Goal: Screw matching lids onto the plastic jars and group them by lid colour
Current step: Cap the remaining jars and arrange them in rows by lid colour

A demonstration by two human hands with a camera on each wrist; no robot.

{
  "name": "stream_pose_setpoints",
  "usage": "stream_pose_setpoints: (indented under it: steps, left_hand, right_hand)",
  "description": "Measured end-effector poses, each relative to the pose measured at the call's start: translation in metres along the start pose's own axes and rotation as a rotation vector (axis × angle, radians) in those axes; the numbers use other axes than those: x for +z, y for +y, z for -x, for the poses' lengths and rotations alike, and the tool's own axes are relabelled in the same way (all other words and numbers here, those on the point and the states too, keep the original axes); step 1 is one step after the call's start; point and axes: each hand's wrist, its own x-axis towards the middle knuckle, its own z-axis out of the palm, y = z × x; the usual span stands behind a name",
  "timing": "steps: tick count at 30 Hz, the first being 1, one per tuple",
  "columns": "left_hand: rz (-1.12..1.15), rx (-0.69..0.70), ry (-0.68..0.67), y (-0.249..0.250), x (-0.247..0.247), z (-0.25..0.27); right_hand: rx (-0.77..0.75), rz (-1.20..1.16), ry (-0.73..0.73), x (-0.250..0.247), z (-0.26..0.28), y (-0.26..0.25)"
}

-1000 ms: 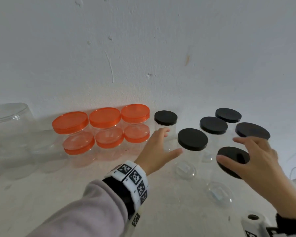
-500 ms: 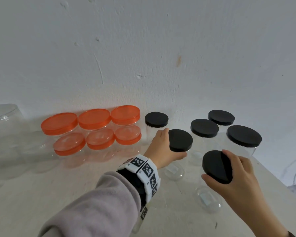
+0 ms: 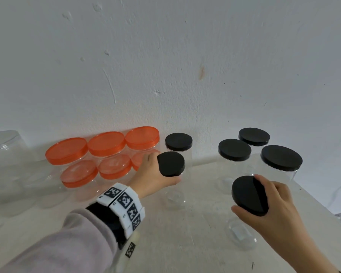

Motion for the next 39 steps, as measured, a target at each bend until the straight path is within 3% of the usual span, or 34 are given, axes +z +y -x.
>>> stream_pose_setpoints:
  steps: [5, 13, 24, 39]
  left_hand:
    - [-0.101, -0.058, -0.003, -0.028, -0.033, 0.012]
    - [-0.251, -0.154, -0.116, -0.055, -0.074, 0.027]
    - [-0.147, -0.151, -0.086, -0.055, -0.068, 0.032]
    - [-0.098, -0.12, -0.027, -0.055, -0.063, 0.035]
  right_hand:
    - [-0.014, 0.039, -0.156, 0.006, -0.017, -0.005]
    - [-0.149, -0.032, -0.066, 0.069, -0.061, -0.039]
    - [-0.131, -0.06, 0.017, 0.11, -0.099, -0.051]
    - [-0.115, -0.052, -0.035, 0.12, -0.126, -0.061]
